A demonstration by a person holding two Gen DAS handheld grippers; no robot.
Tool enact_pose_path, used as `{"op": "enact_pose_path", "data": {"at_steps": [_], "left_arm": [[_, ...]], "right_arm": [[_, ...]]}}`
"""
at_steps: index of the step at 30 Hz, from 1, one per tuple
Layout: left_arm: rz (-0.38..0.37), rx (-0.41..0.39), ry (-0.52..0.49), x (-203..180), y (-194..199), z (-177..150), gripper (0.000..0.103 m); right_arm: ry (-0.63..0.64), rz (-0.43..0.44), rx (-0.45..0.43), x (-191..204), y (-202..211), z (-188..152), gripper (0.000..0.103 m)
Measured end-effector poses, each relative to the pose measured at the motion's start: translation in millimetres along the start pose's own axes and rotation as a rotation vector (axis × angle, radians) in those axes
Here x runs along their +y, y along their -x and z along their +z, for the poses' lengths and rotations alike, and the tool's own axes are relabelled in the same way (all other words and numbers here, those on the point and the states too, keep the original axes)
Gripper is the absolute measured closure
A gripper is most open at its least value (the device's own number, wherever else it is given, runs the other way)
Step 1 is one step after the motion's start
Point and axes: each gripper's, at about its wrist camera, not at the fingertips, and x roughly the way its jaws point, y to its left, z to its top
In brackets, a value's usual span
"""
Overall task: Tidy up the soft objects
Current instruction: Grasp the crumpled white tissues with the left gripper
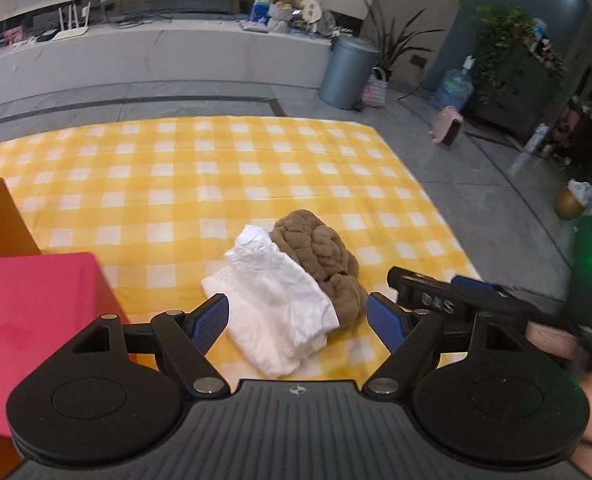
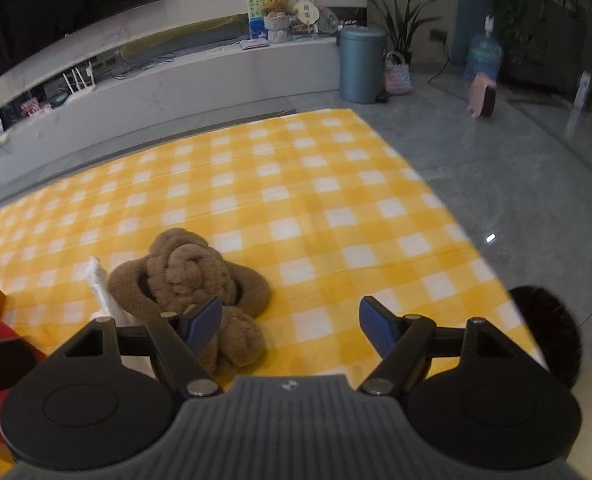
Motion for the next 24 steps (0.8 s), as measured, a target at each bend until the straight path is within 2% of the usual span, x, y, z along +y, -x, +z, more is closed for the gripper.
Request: {"op": "enact_pose_path", "data": {"at_steps": [3,6,11,15,19,24], "left_arm": [[0.058,0.037,-0.015,-9.8,-22.2,2.2,0.012],[0.105,0.049,-0.028,-8.4,-33.8,-1.3,0.014],[0.067,0.022,0.042,6.9,-42.7,-8.8,0.014],[0.082,0.027,0.114,15.2,-55.7,-8.3,0.014],[0.076,0.026,0.140,22.3,-67.0,-5.4,0.014],[0.062,0.109,0.184,29.8,-93.5,-7.7,0.014]], "right_arm": [[-0.068,0.068,0.004,-4.8,-1.2,3.4,0.029],[-0.065,0.032,0.003,-1.6,0.8,2.7,0.029],[-0.085,0.031,0.002,-7.6,4.0,0.1,0.029],[-0.109,-0.005,-0.019,-14.1,9.6,1.0,0.029],[-0.131,-0.014,-0.010,-20.6,7.9,-0.3,0.029],[-0.125,-0.028,-0.013,-21.0,7.8,-0.9,0.029]]}}
